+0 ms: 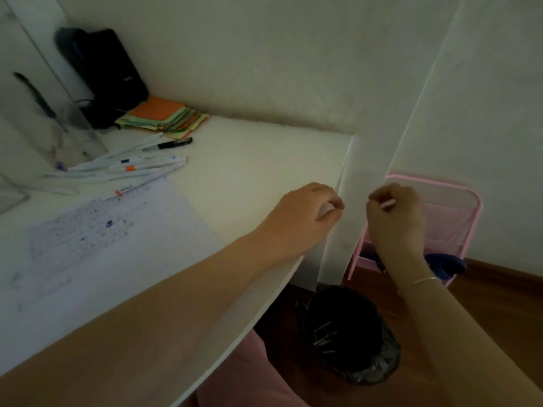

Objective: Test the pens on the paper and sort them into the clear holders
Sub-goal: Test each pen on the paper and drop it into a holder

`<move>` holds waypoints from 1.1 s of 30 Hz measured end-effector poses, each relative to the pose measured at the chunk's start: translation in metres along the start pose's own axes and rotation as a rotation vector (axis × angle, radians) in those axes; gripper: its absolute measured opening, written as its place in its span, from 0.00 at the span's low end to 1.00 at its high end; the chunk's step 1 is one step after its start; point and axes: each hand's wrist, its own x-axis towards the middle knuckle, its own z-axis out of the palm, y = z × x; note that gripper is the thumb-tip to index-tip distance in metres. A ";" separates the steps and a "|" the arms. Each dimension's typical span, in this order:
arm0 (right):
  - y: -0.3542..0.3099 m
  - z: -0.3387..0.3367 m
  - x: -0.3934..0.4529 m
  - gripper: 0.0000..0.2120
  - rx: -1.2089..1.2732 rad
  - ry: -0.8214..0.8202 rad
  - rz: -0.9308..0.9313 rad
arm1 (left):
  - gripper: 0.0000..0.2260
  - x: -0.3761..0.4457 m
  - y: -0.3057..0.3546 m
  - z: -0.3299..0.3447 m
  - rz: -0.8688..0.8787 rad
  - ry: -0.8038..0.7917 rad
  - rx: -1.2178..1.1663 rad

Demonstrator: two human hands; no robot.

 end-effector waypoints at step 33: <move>-0.293 0.160 -0.072 0.11 -0.246 -1.008 -0.892 | 0.22 -0.171 -0.162 -0.166 -0.443 0.582 0.464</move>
